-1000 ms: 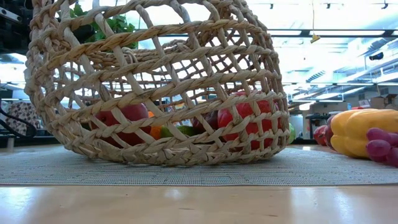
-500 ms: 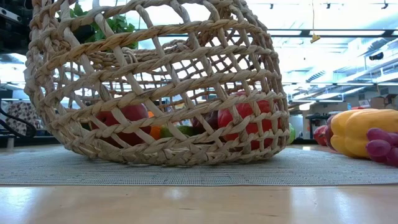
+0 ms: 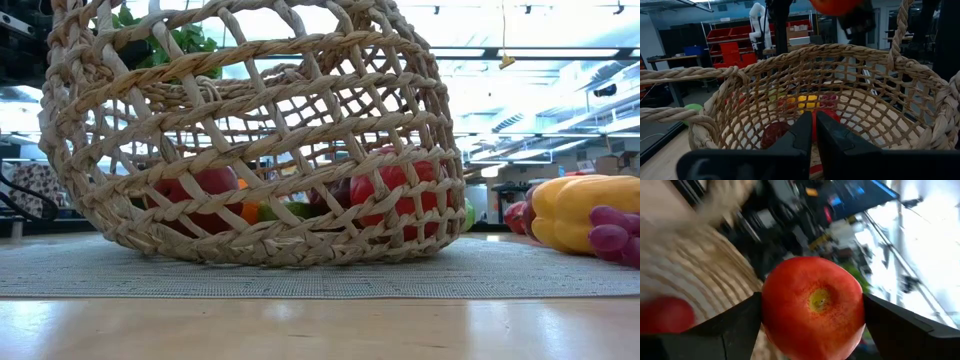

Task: Build produce basket
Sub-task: Put the red apple into the brown woven basket

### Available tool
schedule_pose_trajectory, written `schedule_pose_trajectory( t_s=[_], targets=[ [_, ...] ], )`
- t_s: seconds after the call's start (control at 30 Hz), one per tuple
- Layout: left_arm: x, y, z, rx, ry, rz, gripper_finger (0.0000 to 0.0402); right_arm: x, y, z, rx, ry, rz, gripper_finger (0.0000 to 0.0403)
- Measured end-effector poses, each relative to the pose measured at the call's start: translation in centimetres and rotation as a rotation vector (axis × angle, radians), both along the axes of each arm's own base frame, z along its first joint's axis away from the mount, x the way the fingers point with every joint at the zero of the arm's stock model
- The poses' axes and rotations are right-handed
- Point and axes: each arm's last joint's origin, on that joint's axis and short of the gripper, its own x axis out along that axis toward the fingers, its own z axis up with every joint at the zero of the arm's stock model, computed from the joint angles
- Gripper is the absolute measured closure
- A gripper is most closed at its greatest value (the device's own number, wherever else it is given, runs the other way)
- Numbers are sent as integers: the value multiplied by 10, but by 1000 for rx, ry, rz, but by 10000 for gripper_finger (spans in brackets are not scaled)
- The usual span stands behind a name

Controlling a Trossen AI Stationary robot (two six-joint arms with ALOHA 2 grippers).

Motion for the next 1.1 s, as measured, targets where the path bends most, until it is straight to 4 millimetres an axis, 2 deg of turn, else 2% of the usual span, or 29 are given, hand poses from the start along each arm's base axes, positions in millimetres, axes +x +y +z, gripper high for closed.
schedule_pose_trajectory(
  t_s=[0.33,0.5,0.63,0.77,0.9,1.03,1.1],
  targets=[
    [0,0,0,0,0,0,366,4,-4,-3,102,5,68,71],
    [0,0,0,0,0,0,370,6,-6,-3,218,-7,121,71],
    [0,0,0,0,0,0,374,5,-8,-6,219,19,92,71],
    [0,0,0,0,0,0,369,3,-2,-5,229,26,143,71],
    [0,0,0,0,0,0,366,5,-4,3,262,-58,133,71],
    [0,0,0,0,0,0,369,14,-18,11,300,-193,27,71],
    [0,0,0,0,0,0,372,20,-27,9,307,-197,12,71]
  ],
)
